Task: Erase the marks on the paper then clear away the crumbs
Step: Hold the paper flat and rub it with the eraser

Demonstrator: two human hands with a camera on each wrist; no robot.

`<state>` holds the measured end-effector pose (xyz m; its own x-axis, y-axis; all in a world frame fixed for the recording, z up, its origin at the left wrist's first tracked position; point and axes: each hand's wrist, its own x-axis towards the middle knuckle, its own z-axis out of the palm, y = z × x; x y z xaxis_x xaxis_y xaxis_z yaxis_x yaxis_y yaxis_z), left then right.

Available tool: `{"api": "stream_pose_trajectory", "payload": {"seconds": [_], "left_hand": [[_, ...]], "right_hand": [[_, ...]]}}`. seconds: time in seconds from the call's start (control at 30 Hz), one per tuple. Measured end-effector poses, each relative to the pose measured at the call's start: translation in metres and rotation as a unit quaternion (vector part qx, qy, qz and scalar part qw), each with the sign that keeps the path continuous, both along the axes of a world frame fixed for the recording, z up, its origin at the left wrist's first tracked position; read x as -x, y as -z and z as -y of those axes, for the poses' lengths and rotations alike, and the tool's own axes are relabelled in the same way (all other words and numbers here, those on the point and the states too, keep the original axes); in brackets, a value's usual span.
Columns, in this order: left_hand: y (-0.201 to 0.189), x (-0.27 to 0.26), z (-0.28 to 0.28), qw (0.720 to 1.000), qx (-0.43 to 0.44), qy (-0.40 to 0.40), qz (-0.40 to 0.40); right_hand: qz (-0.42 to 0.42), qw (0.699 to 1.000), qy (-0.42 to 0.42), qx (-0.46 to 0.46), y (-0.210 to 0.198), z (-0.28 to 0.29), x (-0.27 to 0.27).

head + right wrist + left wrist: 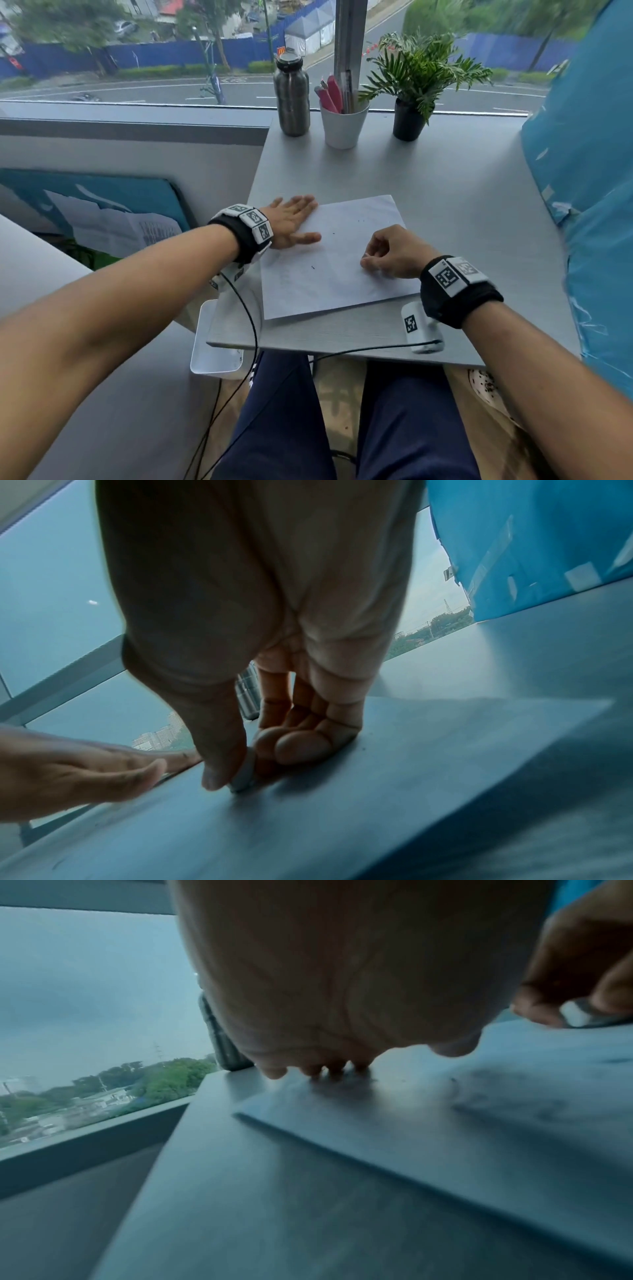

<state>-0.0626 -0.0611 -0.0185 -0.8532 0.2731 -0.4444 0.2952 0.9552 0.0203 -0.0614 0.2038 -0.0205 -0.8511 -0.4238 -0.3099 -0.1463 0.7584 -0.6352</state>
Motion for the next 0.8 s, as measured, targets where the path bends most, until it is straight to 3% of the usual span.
{"api": "stream_pose_trajectory", "payload": {"seconds": [0.07, 0.13, 0.2, 0.27, 0.37, 0.5, 0.63, 0.7, 0.8], "left_hand": [[-0.007, -0.002, -0.002, 0.999, 0.007, 0.019, -0.029], [-0.011, -0.02, -0.011, 0.992, -0.022, 0.118, -0.039], [-0.009, -0.046, -0.016, 0.975, -0.053, 0.214, -0.019], [-0.003, -0.064, -0.013, 0.964, -0.058, 0.26, 0.021], [0.004, -0.059, -0.001, 0.967, -0.068, 0.244, 0.026], [0.006, -0.014, 0.007, 0.993, -0.061, 0.1, 0.007], [-0.004, 0.013, 0.008, 1.0, -0.02, -0.024, -0.001], [-0.01, 0.004, 0.004, 0.999, -0.017, 0.026, -0.032], [-0.008, -0.027, -0.007, 0.979, -0.048, 0.193, -0.036]], "right_hand": [[0.002, 1.0, 0.001, 0.0, 0.001, 0.0, 0.0], [0.005, 1.0, 0.003, 0.003, 0.001, 0.001, 0.001], [0.002, 1.0, 0.003, 0.005, 0.002, 0.001, 0.001], [-0.005, 1.0, -0.002, 0.001, 0.003, 0.001, 0.0], [-0.002, 1.0, -0.003, 0.001, 0.002, 0.001, 0.0], [0.001, 1.0, -0.001, 0.001, -0.001, 0.001, -0.001], [0.007, 1.0, 0.005, 0.001, -0.002, 0.001, -0.002], [0.009, 1.0, 0.005, 0.003, -0.002, 0.002, -0.002], [0.008, 1.0, 0.004, 0.003, -0.002, 0.002, -0.002]]}}
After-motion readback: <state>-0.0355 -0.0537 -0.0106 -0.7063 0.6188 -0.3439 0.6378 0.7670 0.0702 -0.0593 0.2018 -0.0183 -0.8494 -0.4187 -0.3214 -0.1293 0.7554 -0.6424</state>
